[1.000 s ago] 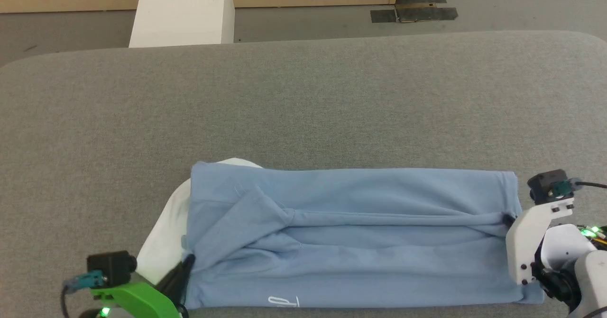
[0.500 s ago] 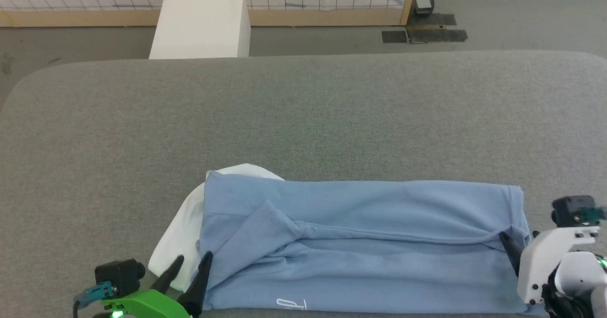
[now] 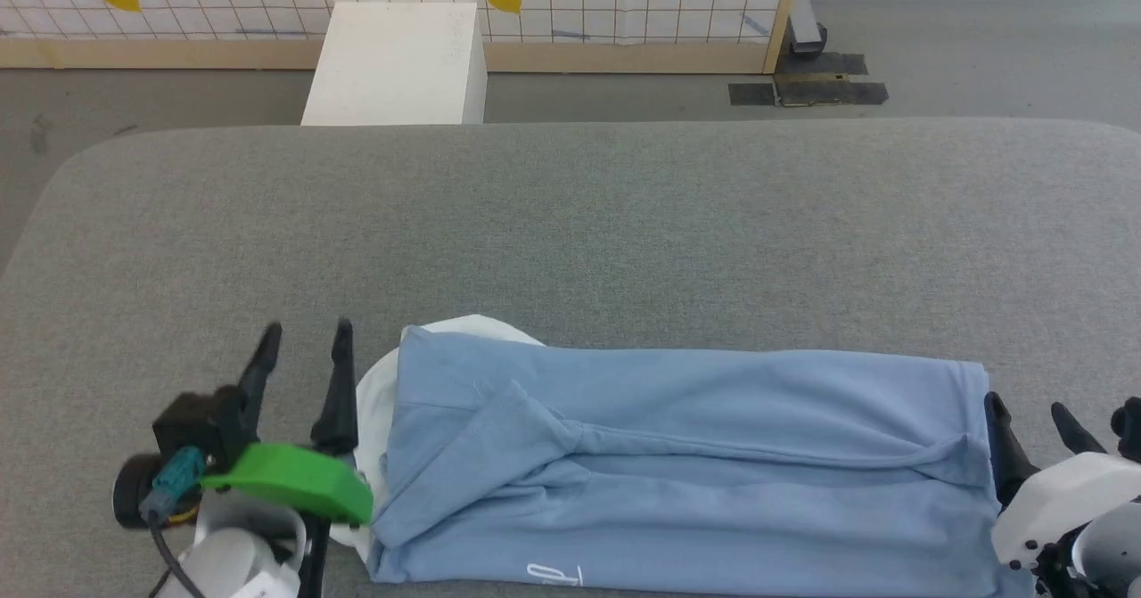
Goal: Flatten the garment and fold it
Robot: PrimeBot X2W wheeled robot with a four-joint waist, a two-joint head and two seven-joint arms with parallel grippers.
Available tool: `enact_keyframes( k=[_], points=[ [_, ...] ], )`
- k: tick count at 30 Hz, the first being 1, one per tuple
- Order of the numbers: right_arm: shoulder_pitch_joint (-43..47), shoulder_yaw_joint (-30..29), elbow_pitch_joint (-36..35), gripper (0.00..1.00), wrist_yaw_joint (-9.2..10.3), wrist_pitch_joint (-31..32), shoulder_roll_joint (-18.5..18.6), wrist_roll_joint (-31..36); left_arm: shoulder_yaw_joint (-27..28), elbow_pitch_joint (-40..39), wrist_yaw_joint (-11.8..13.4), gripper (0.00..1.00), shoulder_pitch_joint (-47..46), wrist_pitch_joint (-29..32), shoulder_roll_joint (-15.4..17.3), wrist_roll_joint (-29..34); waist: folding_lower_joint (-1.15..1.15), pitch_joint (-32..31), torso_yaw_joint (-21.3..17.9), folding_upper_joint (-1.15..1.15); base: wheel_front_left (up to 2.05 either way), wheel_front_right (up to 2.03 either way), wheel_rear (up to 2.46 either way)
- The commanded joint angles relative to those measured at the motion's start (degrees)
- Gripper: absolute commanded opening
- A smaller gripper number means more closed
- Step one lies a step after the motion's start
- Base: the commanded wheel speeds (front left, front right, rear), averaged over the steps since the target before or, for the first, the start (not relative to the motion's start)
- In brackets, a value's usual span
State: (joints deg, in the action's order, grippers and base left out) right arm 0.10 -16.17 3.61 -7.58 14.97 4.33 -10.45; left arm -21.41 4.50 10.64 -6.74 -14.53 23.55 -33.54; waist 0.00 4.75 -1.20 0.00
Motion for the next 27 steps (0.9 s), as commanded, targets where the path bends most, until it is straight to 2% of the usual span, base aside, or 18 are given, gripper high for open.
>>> enact_keyframes(
  k=[1, 4, 8, 14, 21, 23, 24, 25, 27],
  points=[
    [-0.96, -0.84, 1.05, 1.00, 0.09, -0.83, -0.41, 0.30, 1.58, -0.16, 0.11, 1.00, -1.67, -0.43, -1.62, 2.39, 0.00, 0.06, 0.05, 0.00, 0.00, 0.00, 0.00],
    [-2.59, -2.20, 3.53, 1.00, 0.09, -0.32, -0.91, 0.80, 4.74, -0.45, -0.09, 1.00, -2.51, -0.45, -4.54, 6.90, 0.00, 0.14, -0.18, 0.00, 0.00, 0.00, 0.00],
    [-5.72, -4.56, 8.67, 1.00, 0.09, 3.61, -1.28, 1.36, 8.87, 0.38, -1.71, 1.00, -2.68, -0.46, -7.57, 10.69, 0.00, 0.25, -0.89, 0.00, 0.00, 0.00, 0.00],
    [-9.79, -6.42, 16.48, 1.00, 0.09, 13.31, -1.43, 2.31, 13.12, 1.83, -5.28, 1.00, -2.39, -0.46, -10.53, 14.62, 0.00, 0.49, -1.36, 0.00, 0.00, 0.00, 0.00],
    [-11.22, -4.70, 21.19, 1.00, 0.09, 24.24, -1.44, 1.92, 15.97, 3.32, -8.57, 1.00, -1.97, -0.46, -13.13, 17.01, 0.00, 0.98, -0.85, 0.00, 0.00, 0.00, 0.00],
    [-10.95, -3.56, 21.13, 0.36, 0.09, 27.60, -1.45, 0.92, 16.65, 3.76, -9.31, 1.00, -1.98, -0.46, -13.73, 17.59, 0.00, 1.09, -0.73, 0.00, 0.00, 0.00, 0.00],
    [-10.82, -3.21, 20.47, 0.13, 0.09, 28.39, -1.45, 0.24, 17.00, 3.99, -9.67, 1.00, -1.98, -0.46, -14.07, 17.88, 0.00, 1.15, -0.70, 0.00, 0.00, 0.00, 0.00],
    [-10.70, -3.01, 19.76, 0.00, 0.09, 28.54, -1.45, -0.10, 17.26, 4.14, -9.95, 1.00, -1.99, -0.46, -14.31, 18.13, 0.00, 1.21, -0.68, 0.00, 0.00, 0.00, 0.00],
    [-10.27, -3.63, 17.27, 0.00, 0.09, 27.52, -1.45, 0.90, 18.14, 4.78, -10.86, 1.00, -2.06, -0.46, -15.04, 18.92, 0.00, 1.26, -0.68, 0.00, 0.00, 0.00, 0.00]
  ],
)
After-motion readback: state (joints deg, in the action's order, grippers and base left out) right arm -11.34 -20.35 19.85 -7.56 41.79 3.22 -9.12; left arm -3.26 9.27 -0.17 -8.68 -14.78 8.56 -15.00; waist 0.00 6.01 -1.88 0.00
